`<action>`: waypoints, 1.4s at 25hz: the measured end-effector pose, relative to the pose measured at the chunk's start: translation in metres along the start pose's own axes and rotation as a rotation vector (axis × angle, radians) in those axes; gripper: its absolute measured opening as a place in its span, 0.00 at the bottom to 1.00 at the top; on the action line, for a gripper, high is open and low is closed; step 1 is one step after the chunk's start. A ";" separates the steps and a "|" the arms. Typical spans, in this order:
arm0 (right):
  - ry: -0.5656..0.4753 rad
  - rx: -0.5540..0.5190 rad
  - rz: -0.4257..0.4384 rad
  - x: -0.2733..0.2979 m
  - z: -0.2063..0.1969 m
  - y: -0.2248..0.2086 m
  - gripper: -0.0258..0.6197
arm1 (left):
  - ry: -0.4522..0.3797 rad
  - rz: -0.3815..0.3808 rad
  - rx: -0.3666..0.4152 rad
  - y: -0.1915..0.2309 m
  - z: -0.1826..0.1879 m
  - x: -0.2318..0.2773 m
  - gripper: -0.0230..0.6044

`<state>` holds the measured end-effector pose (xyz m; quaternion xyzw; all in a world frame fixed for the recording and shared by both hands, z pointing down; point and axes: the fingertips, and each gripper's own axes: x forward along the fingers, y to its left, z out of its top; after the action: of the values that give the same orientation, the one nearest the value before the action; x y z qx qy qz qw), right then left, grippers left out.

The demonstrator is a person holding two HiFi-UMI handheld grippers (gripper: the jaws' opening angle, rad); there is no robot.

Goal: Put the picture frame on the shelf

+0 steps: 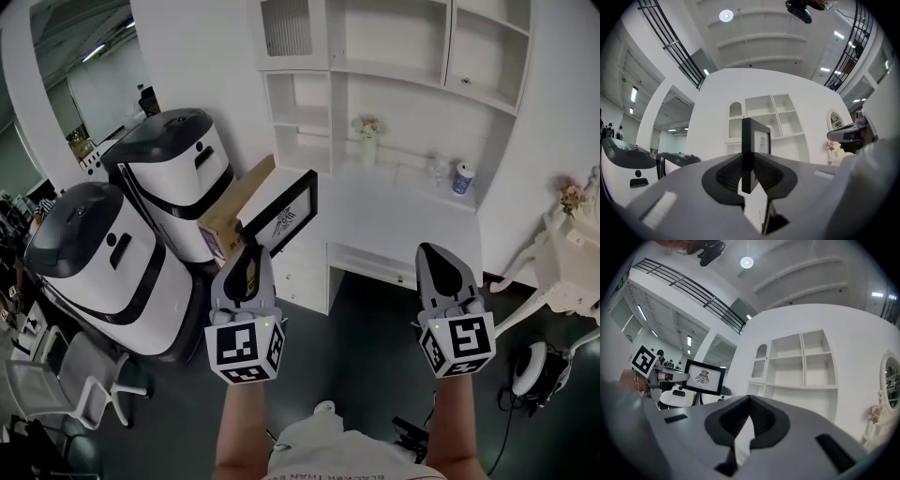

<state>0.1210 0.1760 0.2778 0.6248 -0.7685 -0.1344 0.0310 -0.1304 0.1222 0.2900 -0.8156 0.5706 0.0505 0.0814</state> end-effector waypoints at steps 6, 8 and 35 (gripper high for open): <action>0.007 0.004 -0.001 0.069 -0.010 0.005 0.05 | 0.026 -0.011 -0.035 0.037 -0.017 0.060 0.16; 0.013 0.009 -0.001 0.085 -0.014 0.005 0.05 | 0.038 -0.011 -0.052 0.045 -0.023 0.074 0.16; 0.029 0.039 0.070 0.337 -0.091 -0.093 0.05 | 0.065 0.095 -0.079 0.088 -0.080 0.330 0.16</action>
<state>0.1556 -0.1828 0.3018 0.6001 -0.7917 -0.1091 0.0346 -0.1002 -0.2272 0.3042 -0.7914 0.6086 0.0500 0.0281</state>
